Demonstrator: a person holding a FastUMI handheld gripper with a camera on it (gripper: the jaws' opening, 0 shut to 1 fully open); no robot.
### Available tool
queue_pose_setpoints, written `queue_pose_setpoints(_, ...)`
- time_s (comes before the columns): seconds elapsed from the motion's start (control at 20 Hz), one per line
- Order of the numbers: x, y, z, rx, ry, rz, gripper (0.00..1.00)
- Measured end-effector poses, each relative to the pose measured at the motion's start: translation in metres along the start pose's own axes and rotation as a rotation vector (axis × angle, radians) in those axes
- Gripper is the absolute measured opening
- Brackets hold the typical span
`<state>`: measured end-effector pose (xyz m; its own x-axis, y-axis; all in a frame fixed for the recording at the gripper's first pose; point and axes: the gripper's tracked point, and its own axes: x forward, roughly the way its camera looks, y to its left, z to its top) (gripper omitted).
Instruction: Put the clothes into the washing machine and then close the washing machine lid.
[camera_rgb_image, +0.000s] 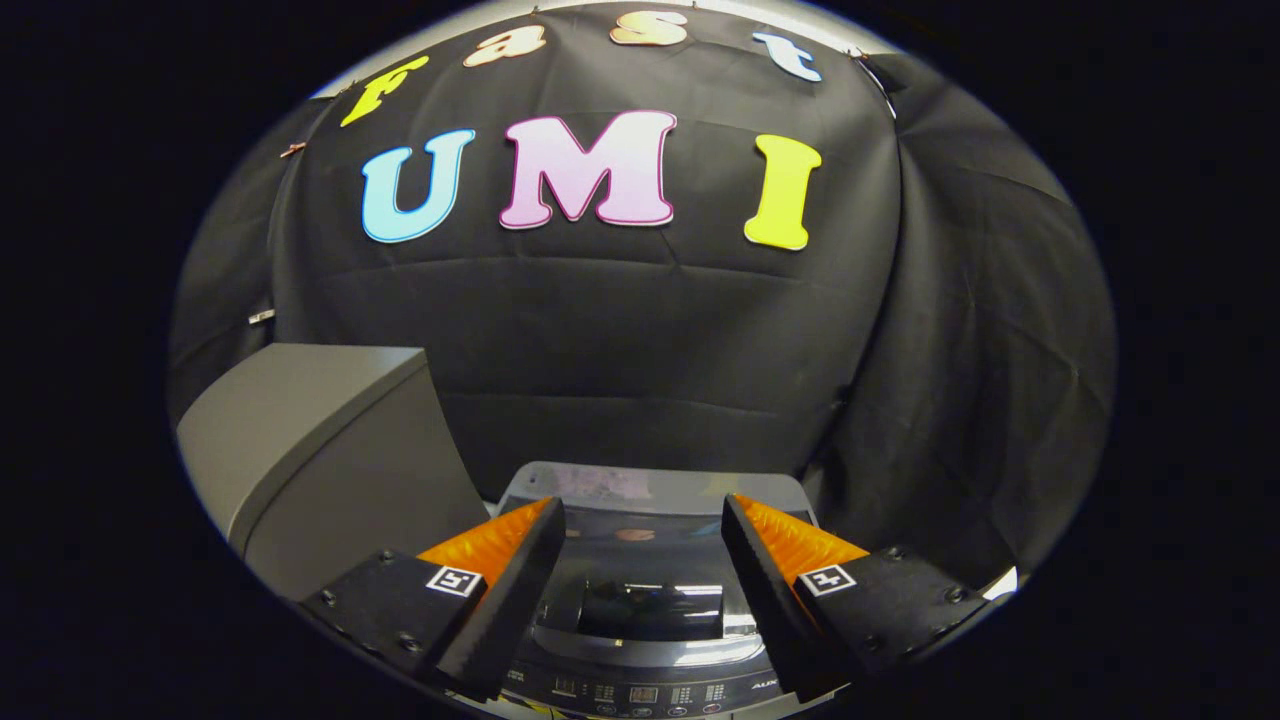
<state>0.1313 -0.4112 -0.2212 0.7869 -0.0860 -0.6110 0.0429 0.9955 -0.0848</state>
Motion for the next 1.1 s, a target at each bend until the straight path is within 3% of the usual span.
queue_pose_setpoints(0.3, -0.027, 0.028, 0.072, 0.023, -0.165, 0.041, 0.99)
queue_pose_setpoints(0.6, -0.088, 0.070, 0.166, 0.095, -0.376, 0.101, 0.99)
queue_pose_setpoints(0.85, -0.127, 0.120, 0.190, 0.103, -0.413, 0.167, 0.99)
queue_pose_setpoints(1.1, -0.134, 0.142, 0.181, 0.064, -0.404, 0.197, 0.99)
